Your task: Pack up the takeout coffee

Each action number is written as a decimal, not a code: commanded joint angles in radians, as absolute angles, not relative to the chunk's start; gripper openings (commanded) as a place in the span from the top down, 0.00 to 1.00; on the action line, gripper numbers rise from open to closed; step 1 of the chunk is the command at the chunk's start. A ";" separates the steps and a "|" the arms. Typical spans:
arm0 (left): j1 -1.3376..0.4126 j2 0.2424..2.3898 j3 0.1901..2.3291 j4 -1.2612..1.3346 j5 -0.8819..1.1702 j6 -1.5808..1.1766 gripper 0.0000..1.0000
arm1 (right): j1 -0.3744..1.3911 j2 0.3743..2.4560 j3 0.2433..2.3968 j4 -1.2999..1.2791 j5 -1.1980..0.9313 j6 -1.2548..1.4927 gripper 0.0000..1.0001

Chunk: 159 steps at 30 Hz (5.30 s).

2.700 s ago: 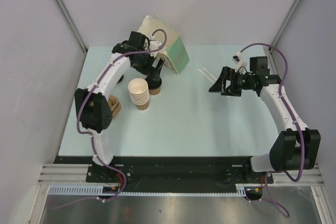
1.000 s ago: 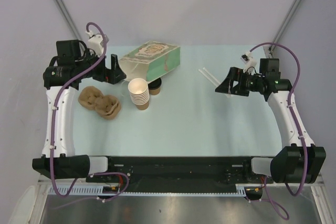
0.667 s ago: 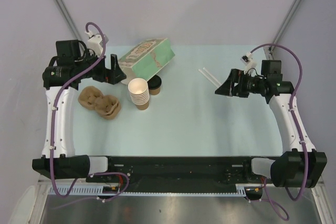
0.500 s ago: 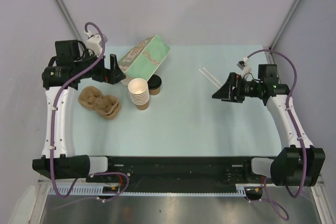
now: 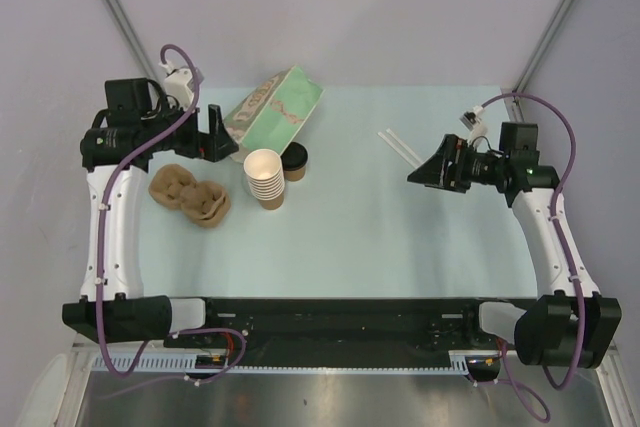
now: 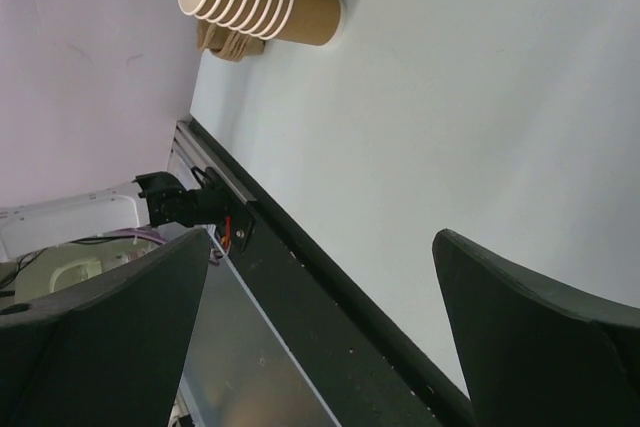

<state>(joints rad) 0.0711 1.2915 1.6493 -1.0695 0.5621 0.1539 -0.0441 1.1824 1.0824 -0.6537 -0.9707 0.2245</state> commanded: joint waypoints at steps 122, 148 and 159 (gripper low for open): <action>-0.841 1.071 0.914 -0.784 0.302 1.127 0.93 | -0.113 1.100 1.065 -0.676 -0.873 0.138 0.00; -0.525 1.038 1.271 -0.724 0.537 0.481 0.15 | -0.112 1.101 1.110 -0.552 -0.958 0.297 0.00; 0.064 1.256 1.284 -0.430 0.580 0.019 0.09 | -0.003 1.196 1.118 0.072 -0.988 1.184 0.00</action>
